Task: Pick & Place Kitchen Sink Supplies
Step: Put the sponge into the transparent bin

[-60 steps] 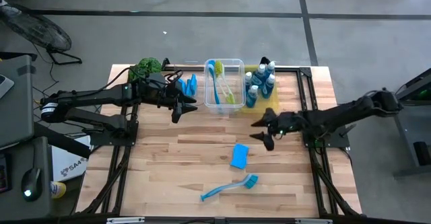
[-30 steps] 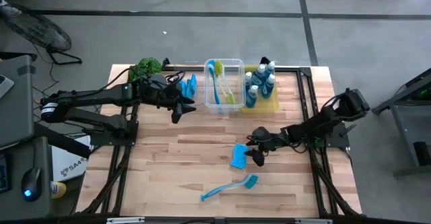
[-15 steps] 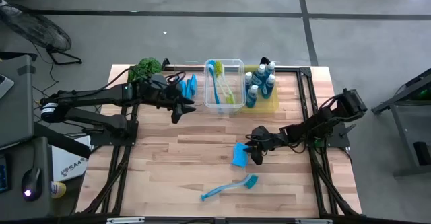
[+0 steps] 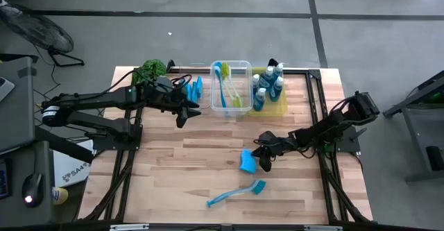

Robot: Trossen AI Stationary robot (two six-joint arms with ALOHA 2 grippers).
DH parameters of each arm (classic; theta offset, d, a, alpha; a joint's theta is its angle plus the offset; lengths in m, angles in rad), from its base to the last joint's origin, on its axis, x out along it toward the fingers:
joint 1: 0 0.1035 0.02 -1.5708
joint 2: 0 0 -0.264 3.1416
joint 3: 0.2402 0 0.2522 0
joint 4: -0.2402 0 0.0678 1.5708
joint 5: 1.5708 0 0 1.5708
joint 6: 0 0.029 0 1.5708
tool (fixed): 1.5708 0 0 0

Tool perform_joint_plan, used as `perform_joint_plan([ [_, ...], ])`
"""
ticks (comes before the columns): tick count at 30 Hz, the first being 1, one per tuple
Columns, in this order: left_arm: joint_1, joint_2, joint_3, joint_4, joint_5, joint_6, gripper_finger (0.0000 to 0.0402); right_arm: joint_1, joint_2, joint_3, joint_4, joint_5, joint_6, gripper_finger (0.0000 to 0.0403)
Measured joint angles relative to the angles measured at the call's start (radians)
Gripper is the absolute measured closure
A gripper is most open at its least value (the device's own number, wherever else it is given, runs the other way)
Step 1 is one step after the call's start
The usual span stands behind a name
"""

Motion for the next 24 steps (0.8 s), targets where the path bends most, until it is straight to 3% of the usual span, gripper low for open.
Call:
perform_joint_plan([
  [8, 0.0, 0.0, 0.0, 0.04, 0.006, -0.027, 0.0223, -0.031, -0.111, 0.107, -0.077, 0.048, -0.136, 0.04],
  [16, 0.0, 0.0, 0.0, 0.093, 0.012, -0.094, 0.0223, -0.099, -0.214, 0.359, -0.416, 0.169, -0.407, 0.0402],
  [24, 0.0, 0.0, 0.0, 0.126, 0.014, -0.171, 0.0223, -0.189, -0.21, 0.63, -0.663, 0.297, -0.705, 0.0402],
])
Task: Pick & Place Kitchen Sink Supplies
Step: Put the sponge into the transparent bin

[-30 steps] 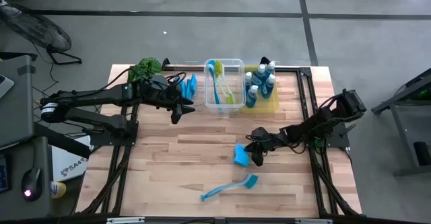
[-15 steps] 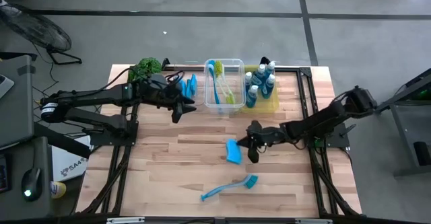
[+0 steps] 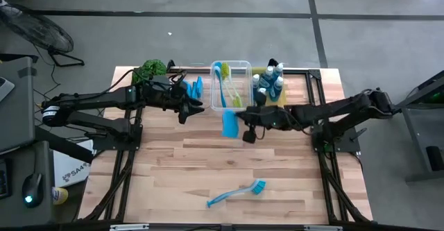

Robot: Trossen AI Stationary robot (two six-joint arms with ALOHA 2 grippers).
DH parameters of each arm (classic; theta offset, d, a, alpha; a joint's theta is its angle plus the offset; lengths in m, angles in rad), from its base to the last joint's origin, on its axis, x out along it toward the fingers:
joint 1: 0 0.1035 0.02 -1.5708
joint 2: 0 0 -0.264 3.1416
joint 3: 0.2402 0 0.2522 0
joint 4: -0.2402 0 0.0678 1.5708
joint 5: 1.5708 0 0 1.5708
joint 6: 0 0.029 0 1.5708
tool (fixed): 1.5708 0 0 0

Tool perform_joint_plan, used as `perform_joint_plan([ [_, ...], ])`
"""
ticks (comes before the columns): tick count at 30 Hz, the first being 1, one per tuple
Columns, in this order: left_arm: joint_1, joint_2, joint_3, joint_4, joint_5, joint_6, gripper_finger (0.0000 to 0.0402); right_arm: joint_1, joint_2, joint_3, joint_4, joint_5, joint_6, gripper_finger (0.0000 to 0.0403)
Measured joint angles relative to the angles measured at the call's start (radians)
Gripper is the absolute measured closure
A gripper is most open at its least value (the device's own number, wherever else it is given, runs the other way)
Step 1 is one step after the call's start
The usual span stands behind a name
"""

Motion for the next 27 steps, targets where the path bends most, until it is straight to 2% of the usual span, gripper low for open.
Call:
perform_joint_plan([
  [4, 0.0, 0.0, 0.0, 0.001, -0.005, -0.065, 0.0223, -0.047, 0.015, 0.06, -0.005, 0.015, -0.094, 0.0402],
  [8, 0.0, 0.006, 0.0, 0.006, -0.002, -0.09, 0.0223, -0.087, 0.036, 0.11, 0.021, 0.072, -0.111, 0.0403],
  [13, 0.0, 0.012, 0.0, 0.056, -0.004, -0.09, 0.0223, -0.114, 0.07, 0.14, 0.145, 0.128, -0.114, 0.0403],
  [17, 0.0, 0.012, 0.0, 0.08, -0.032, -0.071, 0.0223, -0.128, 0.089, 0.143, 0.182, 0.102, -0.121, 0.0403],
  [22, 0.0, 0.012, 0.0, 0.095, -0.072, -0.07, 0.0223, -0.133, 0.121, 0.142, 0.182, -0.018, -0.169, 0.0403],
  [27, 0.0, 0.027, 0.001, 0.126, -0.078, -0.098, 0.0223, -0.132, 0.164, 0.141, 0.205, -0.037, -0.172, 0.0403],
])
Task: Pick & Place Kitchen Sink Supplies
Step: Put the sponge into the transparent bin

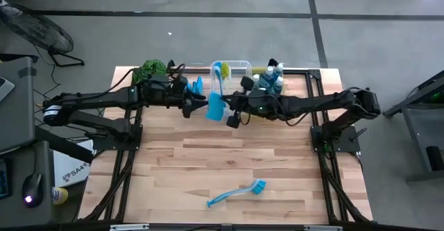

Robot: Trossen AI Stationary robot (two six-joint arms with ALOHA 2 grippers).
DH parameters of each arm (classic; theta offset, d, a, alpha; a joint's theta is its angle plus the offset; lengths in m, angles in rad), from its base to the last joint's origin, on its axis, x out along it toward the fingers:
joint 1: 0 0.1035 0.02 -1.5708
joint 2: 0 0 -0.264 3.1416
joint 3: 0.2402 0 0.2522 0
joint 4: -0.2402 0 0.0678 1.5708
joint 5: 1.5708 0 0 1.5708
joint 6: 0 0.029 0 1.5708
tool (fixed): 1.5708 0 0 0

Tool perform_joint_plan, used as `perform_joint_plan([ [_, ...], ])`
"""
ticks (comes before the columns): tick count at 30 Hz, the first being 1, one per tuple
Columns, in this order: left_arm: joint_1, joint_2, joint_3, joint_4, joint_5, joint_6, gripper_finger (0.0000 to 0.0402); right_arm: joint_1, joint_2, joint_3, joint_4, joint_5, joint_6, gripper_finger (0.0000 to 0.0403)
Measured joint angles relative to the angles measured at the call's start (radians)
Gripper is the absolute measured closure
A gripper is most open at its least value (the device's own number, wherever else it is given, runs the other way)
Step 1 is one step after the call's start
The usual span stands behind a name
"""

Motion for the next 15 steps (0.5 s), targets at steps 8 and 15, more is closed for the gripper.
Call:
perform_joint_plan([
  [8, 0.0, 0.051, 0.0, 0.006, 0.011, -0.066, 0.0223, -0.004, 0.02, 0.0, 0.049, -0.016, 0.002, 0.0403],
  [15, 0.0, 0.053, 0.0, 0.002, -0.029, -0.093, 0.0229, -0.006, 0.02, 0.0, 0.039, -0.018, 0.0, 0.0403],
])
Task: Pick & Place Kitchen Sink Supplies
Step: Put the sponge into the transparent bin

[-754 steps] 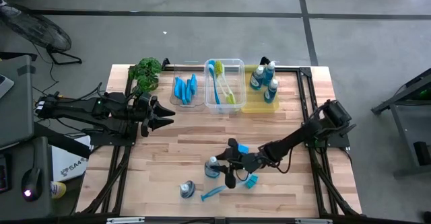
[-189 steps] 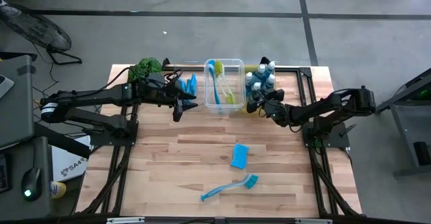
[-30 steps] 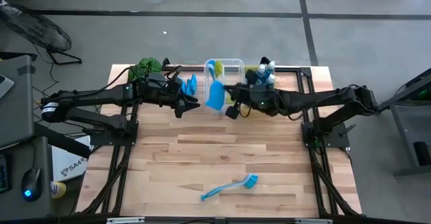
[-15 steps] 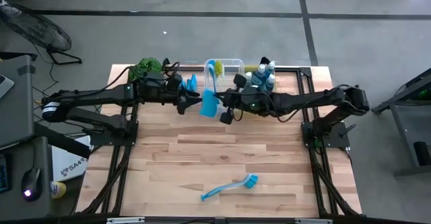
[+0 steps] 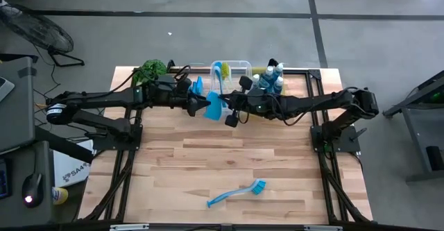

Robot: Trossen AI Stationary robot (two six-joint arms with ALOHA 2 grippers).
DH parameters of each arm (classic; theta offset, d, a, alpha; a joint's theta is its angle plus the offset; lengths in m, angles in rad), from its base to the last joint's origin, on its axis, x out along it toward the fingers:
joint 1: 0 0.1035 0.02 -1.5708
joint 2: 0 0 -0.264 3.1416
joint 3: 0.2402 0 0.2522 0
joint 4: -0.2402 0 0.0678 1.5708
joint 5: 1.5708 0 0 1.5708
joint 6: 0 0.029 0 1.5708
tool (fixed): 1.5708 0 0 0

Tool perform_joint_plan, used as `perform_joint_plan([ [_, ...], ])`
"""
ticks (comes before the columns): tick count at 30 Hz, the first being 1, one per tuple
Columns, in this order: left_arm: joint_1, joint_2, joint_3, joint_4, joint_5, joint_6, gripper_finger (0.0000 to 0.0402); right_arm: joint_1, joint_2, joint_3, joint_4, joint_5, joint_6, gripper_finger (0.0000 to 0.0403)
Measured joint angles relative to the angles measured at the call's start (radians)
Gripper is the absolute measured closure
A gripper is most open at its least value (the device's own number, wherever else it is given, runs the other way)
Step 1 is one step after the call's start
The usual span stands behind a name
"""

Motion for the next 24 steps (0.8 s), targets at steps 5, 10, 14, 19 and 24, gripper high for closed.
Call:
perform_joint_plan([
  [5, 0.0, 0.0, 0.004, 0.001, 0.026, 0.0, 0.0274, 0.0, 0.0, 0.0, -0.005, -0.003, 0.0, 0.0403],
  [10, 0.0, 0.0, 0.004, 0.0, 0.034, 0.0, 0.0339, 0.0, 0.0, 0.0, -0.006, -0.007, 0.0, 0.0403],
  [14, 0.0, 0.0, 0.004, -0.001, 0.053, -0.001, 0.0386, 0.001, 0.0, 0.0, -0.006, -0.008, 0.0, 0.0403],
  [19, 0.0, 0.0, 0.004, -0.001, 0.056, 0.0, 0.0389, 0.0, 0.0, 0.0, -0.006, -0.009, 0.0, 0.0403],
  [24, 0.0, -0.001, 0.004, -0.001, 0.057, 0.0, 0.0397, 0.0, -0.001, 0.0, -0.006, -0.014, -0.003, 0.039],
])
